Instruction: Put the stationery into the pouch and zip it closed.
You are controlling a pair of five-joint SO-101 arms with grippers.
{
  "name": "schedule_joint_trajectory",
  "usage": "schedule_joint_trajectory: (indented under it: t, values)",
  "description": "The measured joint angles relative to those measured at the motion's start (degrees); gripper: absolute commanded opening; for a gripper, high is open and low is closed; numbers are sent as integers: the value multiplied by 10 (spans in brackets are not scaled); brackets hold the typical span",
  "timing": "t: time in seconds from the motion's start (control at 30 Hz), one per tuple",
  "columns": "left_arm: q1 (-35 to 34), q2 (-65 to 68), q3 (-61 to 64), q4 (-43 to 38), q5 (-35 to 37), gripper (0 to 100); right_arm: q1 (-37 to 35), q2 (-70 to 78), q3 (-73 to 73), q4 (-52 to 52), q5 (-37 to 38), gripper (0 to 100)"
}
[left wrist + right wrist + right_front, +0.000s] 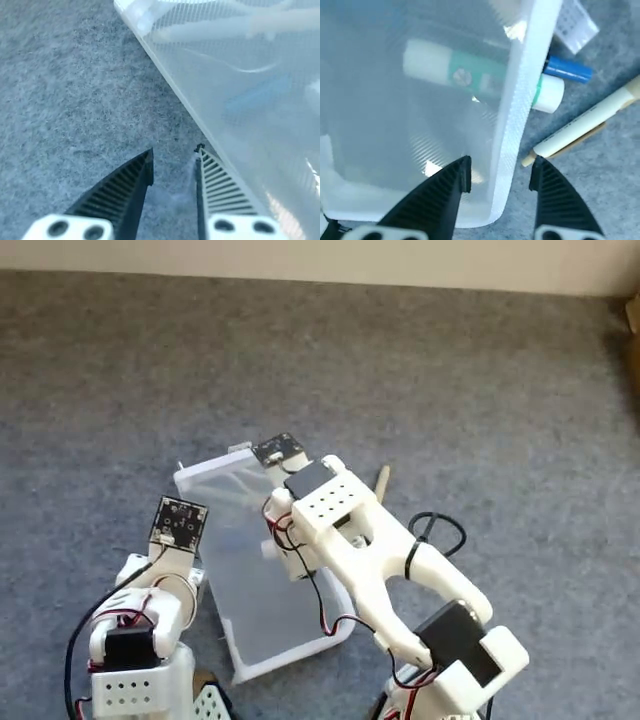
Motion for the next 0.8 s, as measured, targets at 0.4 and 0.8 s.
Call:
schedule_joint_trajectory:
  t: [0.4,0.8]
  values:
    - [1,0,0,0,0,143,-51,0,30,-48,-21,195]
    - [1,0,0,0,0,143,-27,0,31,-51,-22,195]
